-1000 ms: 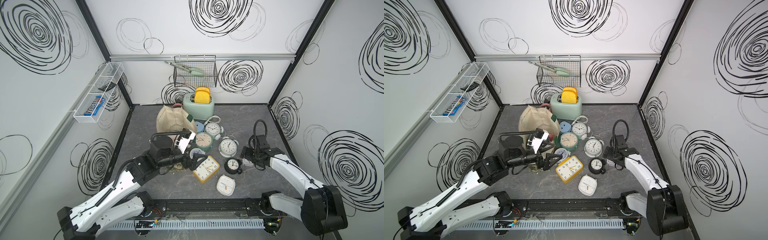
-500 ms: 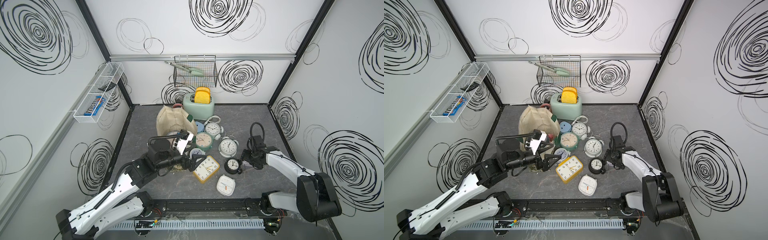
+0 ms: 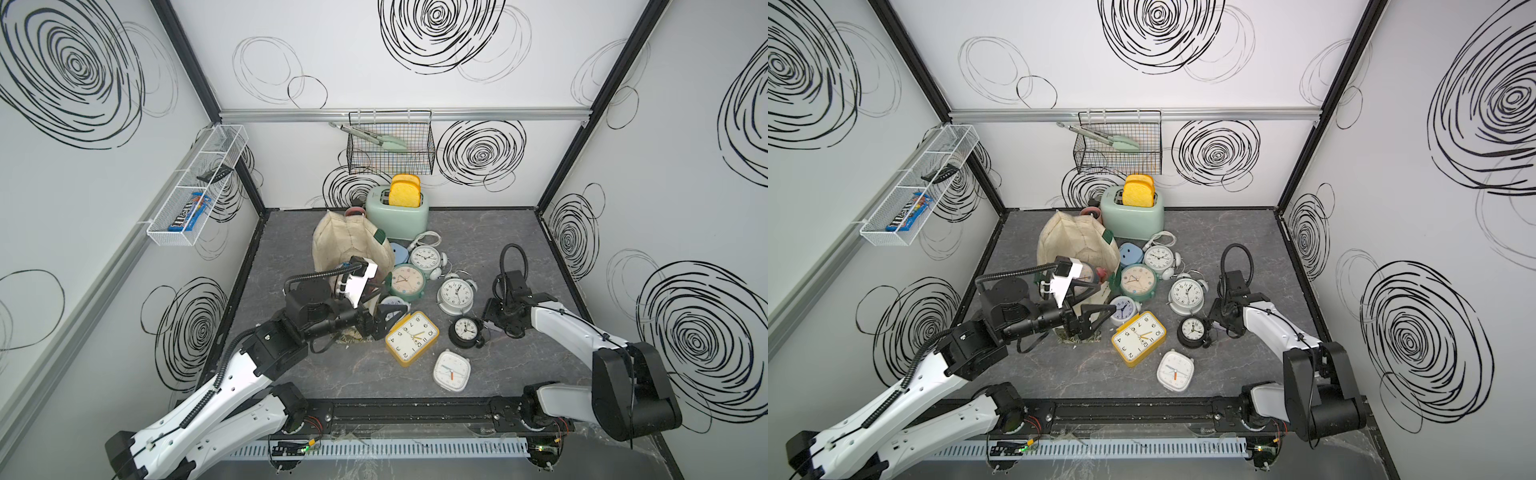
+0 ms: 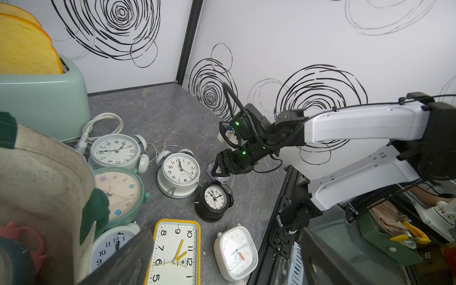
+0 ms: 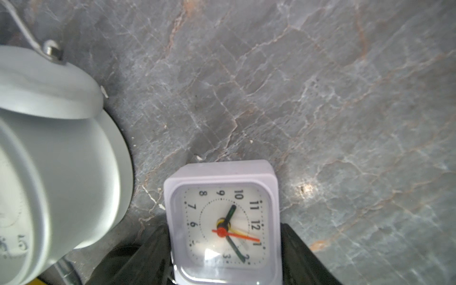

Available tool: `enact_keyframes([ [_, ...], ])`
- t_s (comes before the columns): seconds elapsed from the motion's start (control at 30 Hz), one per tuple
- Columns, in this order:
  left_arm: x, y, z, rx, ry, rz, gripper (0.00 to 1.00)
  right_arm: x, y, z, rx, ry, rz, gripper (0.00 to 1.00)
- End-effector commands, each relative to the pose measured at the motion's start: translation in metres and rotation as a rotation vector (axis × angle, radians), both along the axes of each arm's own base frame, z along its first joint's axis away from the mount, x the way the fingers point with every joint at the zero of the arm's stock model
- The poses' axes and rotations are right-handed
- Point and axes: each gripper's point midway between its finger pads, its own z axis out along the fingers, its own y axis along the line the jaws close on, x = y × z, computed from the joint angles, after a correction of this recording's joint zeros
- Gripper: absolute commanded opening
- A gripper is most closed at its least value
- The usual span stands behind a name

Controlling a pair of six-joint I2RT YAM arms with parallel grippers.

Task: Put the alarm clock into the canvas bag
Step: Pick up the alarm from the center of the board.

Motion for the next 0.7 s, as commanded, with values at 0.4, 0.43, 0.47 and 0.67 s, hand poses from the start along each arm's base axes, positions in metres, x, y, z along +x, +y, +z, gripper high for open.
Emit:
enact_keyframes([
  [0.4,0.006,0.027,0.011,-0.035,0.061,0.05,0.96,0.037,0.032,0.121,0.086,-0.353,0.189,0.32],
  [0.43,0.007,0.028,0.012,-0.031,0.068,0.052,0.96,0.039,0.039,0.133,0.093,-0.386,0.22,0.31],
  [0.47,0.009,0.029,0.011,-0.022,0.081,0.056,0.96,0.042,0.048,0.148,0.099,-0.434,0.266,0.29],
  [0.67,0.023,0.033,0.021,-0.016,0.138,0.081,0.96,0.054,0.115,0.238,0.105,-0.732,0.496,0.24],
])
